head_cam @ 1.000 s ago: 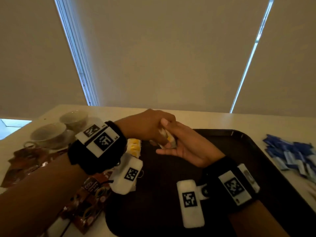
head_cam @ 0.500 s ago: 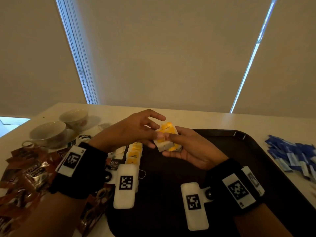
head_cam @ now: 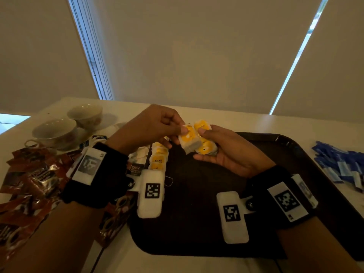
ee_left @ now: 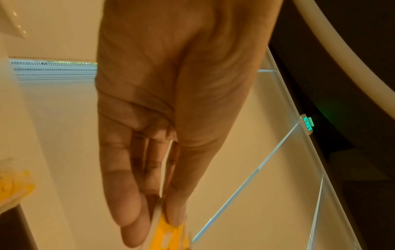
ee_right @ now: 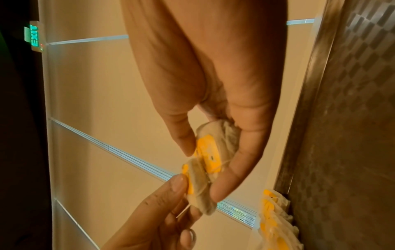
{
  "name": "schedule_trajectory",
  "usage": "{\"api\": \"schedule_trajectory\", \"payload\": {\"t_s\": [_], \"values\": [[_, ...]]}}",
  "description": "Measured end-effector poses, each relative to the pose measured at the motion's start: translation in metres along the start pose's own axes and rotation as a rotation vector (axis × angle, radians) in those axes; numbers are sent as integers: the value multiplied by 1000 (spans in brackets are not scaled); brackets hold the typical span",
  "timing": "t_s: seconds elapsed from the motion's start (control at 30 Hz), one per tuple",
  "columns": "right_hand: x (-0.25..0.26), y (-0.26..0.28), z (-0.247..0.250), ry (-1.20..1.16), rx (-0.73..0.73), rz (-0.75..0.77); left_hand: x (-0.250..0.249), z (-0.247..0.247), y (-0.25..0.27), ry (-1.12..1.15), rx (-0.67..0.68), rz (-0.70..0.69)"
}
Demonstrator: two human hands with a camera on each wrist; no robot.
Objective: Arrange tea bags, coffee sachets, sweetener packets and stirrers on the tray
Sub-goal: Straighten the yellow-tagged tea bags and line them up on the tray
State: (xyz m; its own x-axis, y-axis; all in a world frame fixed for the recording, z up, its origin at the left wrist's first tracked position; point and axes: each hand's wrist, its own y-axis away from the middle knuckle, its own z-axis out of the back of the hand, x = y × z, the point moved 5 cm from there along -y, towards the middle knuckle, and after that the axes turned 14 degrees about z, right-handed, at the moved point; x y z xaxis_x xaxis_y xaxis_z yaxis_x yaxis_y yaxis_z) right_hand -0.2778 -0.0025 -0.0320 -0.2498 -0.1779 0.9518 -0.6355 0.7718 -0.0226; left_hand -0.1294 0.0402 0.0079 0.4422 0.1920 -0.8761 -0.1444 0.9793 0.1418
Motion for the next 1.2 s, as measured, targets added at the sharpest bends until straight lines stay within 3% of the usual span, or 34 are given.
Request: {"api": "schedule_trajectory", "payload": {"t_s": [0.27, 0.5, 0.67, 0.83, 0.97, 1.2], "values": [[6, -2, 8, -3, -47, 43, -22, 13, 30, -103, 50, -47], [14, -3, 13, 4, -35, 80, 0, 5, 58, -408, 299, 105], [13, -1, 13, 29, -31, 75, 39, -10, 65, -431, 396, 255], [13, -1, 15, 17, -40, 65, 62, -12, 57, -530, 297, 250], [14, -1, 17, 19, -46, 66, 62, -10, 51, -716, 146, 173], [12, 0, 14, 27, -25, 57, 60, -9, 49, -875, 25, 122]]}}
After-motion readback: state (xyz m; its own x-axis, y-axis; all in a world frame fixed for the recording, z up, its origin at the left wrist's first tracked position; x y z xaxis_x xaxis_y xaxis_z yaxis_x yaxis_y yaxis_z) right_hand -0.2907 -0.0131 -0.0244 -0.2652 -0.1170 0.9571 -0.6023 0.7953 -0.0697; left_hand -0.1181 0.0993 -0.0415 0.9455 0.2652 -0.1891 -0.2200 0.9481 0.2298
